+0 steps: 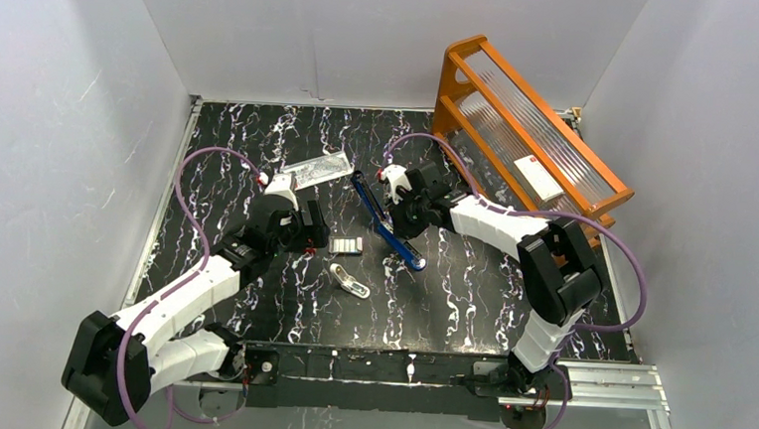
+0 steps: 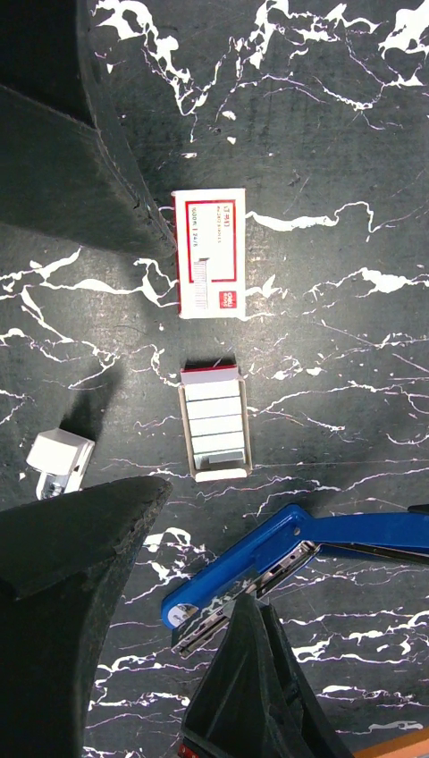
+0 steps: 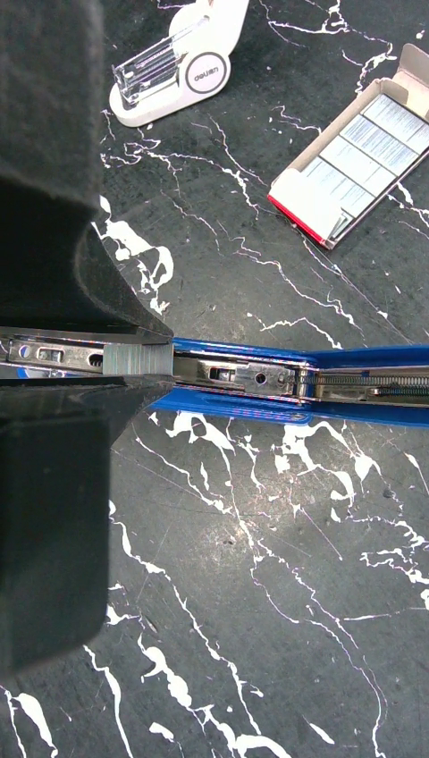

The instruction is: Load the staples into the stapler

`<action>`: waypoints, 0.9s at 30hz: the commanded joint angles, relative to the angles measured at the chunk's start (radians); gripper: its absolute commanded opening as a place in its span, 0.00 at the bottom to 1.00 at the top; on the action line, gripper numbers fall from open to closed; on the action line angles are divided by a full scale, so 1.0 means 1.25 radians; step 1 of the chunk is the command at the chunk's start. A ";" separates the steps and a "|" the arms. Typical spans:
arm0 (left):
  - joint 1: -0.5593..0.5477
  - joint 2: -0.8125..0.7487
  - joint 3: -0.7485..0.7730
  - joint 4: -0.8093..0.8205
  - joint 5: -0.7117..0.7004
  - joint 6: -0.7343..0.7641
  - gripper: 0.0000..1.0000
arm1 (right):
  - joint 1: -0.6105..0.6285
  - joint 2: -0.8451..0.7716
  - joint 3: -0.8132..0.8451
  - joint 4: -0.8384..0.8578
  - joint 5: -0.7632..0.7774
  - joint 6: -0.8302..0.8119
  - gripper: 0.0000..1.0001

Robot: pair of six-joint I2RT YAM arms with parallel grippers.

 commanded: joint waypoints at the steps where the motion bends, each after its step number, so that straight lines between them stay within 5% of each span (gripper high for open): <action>1: 0.002 -0.003 0.003 0.015 -0.001 0.004 0.88 | -0.004 -0.005 0.012 0.016 0.007 0.000 0.09; 27: 0.002 0.000 0.003 0.015 0.002 0.004 0.88 | -0.005 -0.008 -0.016 0.018 0.004 -0.014 0.12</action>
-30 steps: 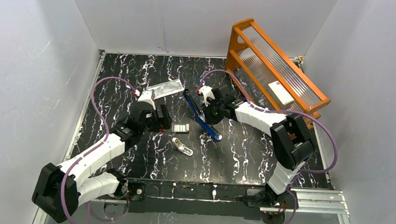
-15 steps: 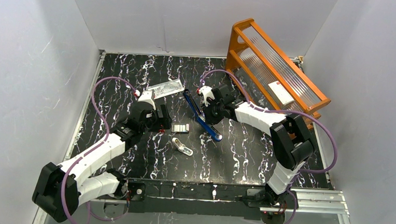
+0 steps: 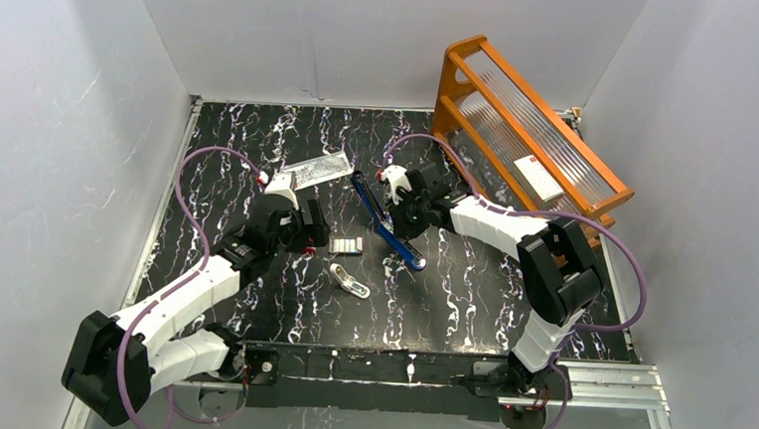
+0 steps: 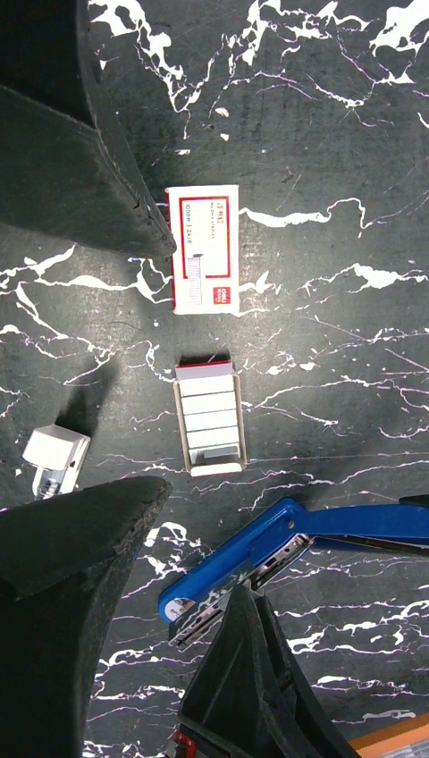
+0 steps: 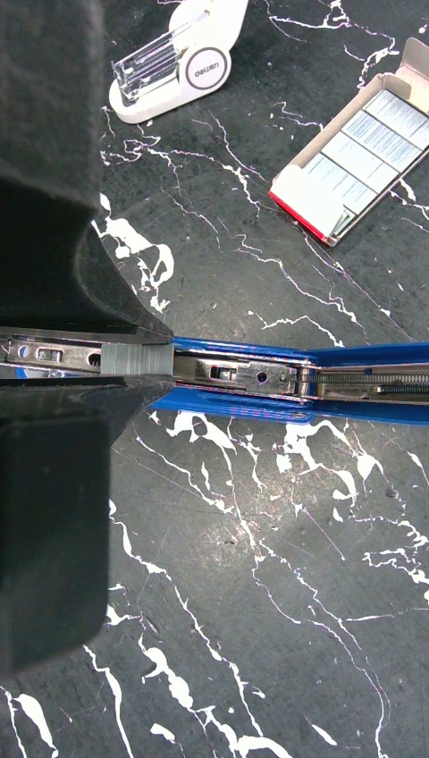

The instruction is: Load the staples into the stapler

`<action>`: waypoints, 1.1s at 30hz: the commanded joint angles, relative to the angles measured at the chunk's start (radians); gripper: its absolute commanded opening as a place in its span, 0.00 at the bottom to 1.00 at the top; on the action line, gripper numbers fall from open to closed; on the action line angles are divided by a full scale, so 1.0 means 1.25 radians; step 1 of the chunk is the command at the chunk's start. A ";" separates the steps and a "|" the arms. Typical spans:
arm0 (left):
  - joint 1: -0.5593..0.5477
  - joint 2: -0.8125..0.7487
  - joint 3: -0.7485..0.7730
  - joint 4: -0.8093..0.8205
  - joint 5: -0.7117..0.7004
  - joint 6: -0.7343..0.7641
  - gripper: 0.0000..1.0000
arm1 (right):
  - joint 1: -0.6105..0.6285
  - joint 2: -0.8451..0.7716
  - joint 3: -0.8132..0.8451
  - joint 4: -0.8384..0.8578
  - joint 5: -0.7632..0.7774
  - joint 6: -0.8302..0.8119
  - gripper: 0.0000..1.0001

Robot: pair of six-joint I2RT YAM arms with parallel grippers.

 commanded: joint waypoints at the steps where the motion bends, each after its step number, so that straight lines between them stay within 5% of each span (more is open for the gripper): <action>1: 0.002 -0.002 0.003 0.004 0.001 0.004 0.88 | -0.005 -0.009 -0.011 0.015 -0.002 -0.012 0.12; 16: 0.002 -0.001 0.001 0.006 0.001 0.004 0.88 | -0.006 -0.019 -0.024 0.019 -0.005 -0.026 0.15; 33: 0.002 0.000 0.002 0.006 0.004 0.004 0.88 | -0.010 -0.041 -0.009 0.020 -0.023 0.005 0.38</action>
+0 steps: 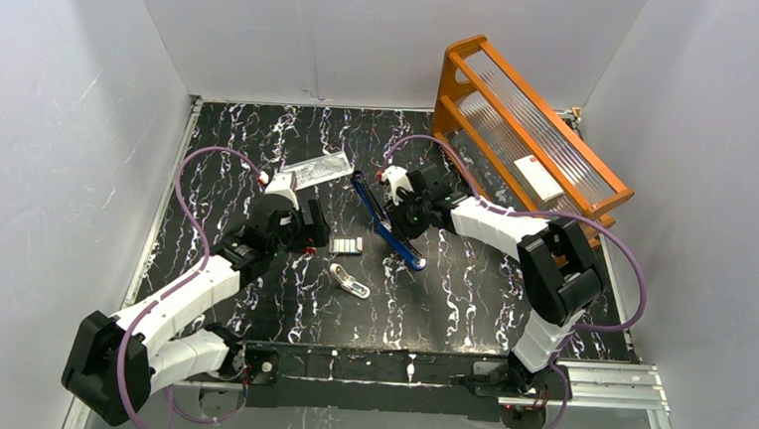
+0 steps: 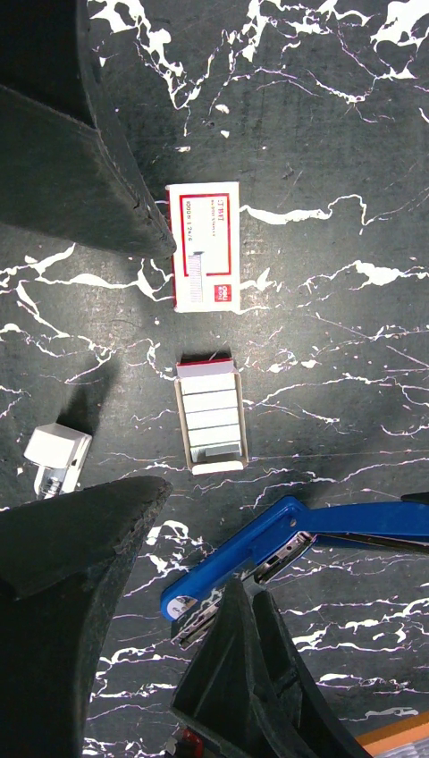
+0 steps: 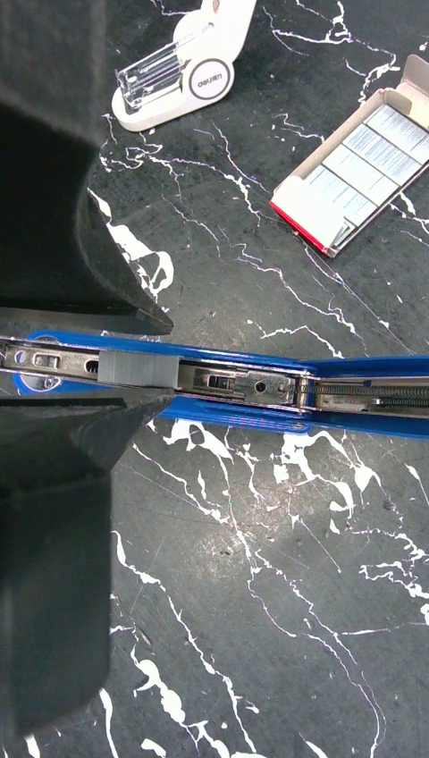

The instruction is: Load the staples into the stapler

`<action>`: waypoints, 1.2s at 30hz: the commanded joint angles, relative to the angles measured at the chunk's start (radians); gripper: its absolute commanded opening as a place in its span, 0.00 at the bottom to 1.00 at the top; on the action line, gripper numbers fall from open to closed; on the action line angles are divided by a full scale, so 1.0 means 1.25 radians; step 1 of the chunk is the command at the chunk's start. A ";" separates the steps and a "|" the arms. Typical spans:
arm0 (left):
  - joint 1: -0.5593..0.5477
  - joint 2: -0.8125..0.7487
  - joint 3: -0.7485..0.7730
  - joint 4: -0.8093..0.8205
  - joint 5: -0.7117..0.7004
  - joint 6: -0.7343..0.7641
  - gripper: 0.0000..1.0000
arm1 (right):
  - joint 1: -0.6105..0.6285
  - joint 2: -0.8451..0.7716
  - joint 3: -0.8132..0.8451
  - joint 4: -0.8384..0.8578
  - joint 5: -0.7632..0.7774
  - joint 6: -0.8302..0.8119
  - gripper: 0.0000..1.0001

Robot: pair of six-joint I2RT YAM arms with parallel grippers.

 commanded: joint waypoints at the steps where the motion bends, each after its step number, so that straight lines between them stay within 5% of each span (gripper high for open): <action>1: 0.002 0.000 0.001 0.006 -0.002 0.004 0.88 | -0.008 -0.042 0.002 0.005 -0.007 0.012 0.39; 15: 0.002 0.001 0.007 0.004 0.000 0.005 0.88 | -0.019 -0.060 0.002 0.004 -0.010 0.037 0.43; 22: 0.002 0.002 0.008 0.008 0.008 0.000 0.88 | -0.031 -0.094 -0.026 -0.014 0.046 0.190 0.49; 27: 0.002 0.001 0.010 0.008 0.014 -0.002 0.88 | -0.064 -0.136 -0.079 -0.012 0.131 0.338 0.36; 36: 0.002 0.002 0.010 0.013 0.025 -0.009 0.88 | -0.071 -0.073 -0.092 -0.099 0.154 0.371 0.33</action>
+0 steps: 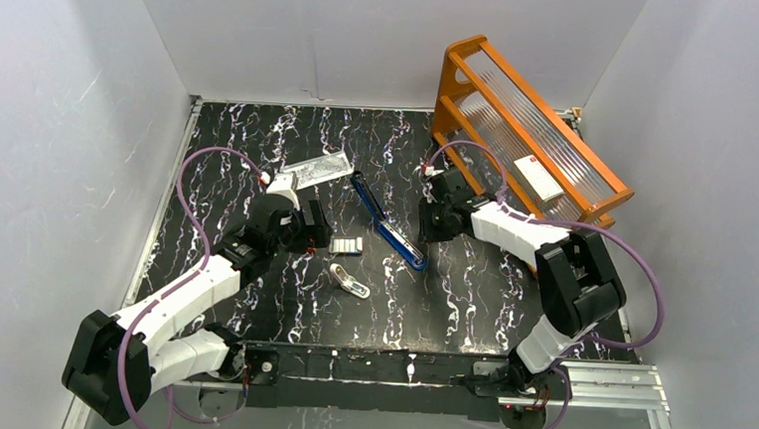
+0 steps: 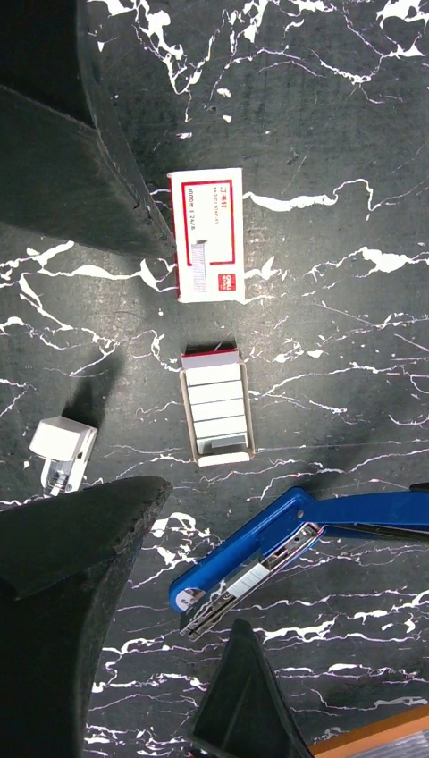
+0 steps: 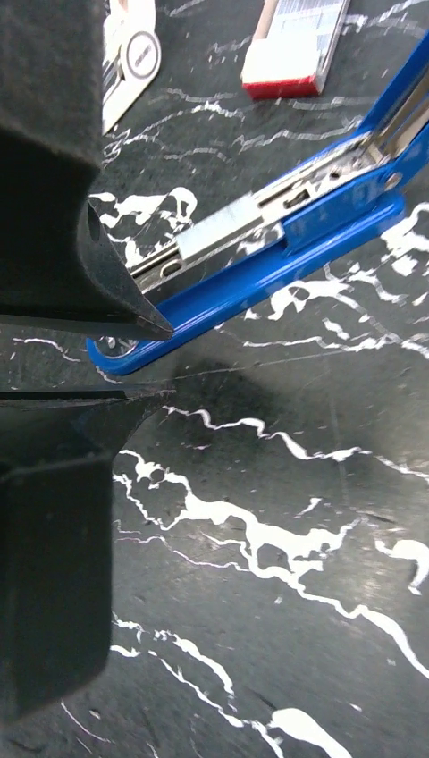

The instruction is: Load the staples into the stapler

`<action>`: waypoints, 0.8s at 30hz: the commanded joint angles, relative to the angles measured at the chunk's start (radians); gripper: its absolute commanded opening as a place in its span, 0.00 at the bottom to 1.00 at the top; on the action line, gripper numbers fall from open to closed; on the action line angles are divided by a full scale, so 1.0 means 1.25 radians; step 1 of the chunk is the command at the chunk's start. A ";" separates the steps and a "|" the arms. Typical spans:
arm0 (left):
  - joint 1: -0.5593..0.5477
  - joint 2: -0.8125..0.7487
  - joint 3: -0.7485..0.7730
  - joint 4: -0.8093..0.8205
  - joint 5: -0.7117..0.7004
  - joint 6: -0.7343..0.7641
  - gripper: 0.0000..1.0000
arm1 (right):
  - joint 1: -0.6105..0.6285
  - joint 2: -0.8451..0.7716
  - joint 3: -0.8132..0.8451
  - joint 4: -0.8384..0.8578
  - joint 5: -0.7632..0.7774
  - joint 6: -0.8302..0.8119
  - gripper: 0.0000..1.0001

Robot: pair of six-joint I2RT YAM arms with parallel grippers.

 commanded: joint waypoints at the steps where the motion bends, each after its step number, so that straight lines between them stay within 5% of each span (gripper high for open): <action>1: 0.002 -0.001 0.010 0.012 0.007 -0.006 0.88 | 0.003 0.014 -0.010 -0.040 0.018 0.030 0.33; 24: 0.002 -0.002 0.013 0.020 0.024 -0.011 0.88 | 0.089 0.029 -0.054 -0.104 0.075 0.145 0.31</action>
